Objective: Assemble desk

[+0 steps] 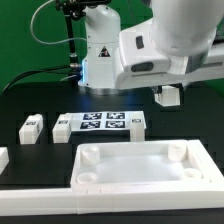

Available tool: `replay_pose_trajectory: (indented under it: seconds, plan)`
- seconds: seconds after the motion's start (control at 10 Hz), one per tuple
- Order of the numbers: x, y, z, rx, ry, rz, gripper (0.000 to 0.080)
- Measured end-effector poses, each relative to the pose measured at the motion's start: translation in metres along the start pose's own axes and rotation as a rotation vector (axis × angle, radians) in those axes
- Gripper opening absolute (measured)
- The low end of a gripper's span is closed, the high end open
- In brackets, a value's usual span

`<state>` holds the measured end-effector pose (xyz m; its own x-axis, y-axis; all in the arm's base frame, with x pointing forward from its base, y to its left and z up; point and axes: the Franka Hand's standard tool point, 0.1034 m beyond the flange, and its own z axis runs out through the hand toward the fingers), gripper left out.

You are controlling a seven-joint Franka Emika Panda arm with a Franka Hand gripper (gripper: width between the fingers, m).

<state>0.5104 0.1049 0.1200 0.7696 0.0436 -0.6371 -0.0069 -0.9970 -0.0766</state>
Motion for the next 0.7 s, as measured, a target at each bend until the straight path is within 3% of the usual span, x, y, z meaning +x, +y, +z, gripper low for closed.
replay_pose_trajectory:
  seconds: [0.2,0.3,0.5,0.6,0.7]
  plan:
    - [0.0,0.0,-0.003,0.001,0.115,0.002,0.0287]
    - [0.005,0.002,-0.021,0.004,0.183,-0.031,0.0287]
    - [0.001,0.017,-0.083,0.01,0.296,-0.084,0.0287]
    - [0.008,0.017,-0.101,0.013,0.377,-0.081,0.0287]
    - [0.014,0.017,-0.103,0.01,0.467,-0.08,0.0287]
